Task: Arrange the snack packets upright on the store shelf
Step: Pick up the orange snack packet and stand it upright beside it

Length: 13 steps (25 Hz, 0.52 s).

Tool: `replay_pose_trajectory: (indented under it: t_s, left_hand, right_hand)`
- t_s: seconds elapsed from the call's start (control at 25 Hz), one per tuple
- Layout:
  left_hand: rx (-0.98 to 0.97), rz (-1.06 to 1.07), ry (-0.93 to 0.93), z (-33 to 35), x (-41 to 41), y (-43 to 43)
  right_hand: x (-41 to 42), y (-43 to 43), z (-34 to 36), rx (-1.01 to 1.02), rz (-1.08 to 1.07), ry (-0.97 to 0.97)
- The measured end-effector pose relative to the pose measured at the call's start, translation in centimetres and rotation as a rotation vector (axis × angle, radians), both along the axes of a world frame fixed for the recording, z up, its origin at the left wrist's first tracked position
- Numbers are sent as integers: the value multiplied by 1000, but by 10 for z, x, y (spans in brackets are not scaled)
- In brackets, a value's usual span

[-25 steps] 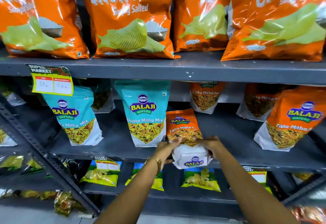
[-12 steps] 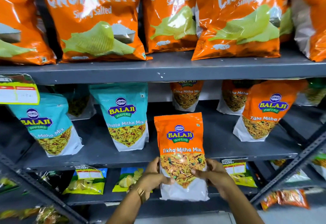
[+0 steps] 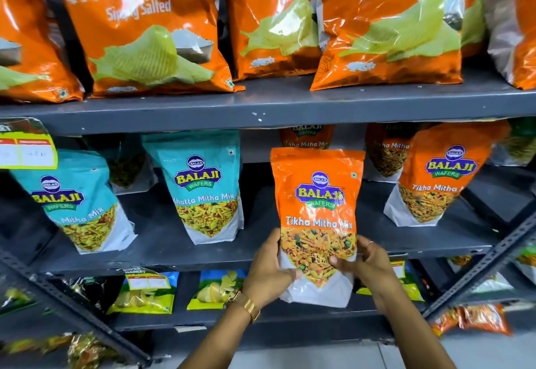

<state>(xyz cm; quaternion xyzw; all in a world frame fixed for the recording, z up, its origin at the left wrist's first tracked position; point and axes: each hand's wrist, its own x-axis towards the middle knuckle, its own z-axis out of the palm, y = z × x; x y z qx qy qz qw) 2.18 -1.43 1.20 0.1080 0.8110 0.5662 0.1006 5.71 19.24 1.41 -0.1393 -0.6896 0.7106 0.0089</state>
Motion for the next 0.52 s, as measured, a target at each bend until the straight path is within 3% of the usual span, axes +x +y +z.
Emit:
replay_pose_trajectory:
  t_s: [0.16, 0.28, 0.52]
  left_hand:
    - [76, 130, 18, 3, -27, 5]
    - [62, 169, 105, 13, -55, 22]
    - [-3, 194, 250, 7, -105, 63]
  right_hand:
    - [-19, 8, 14, 116, 83, 200]
    - [-41, 22, 20, 220, 175, 247]
    - [-102, 37, 6, 522, -27, 265]
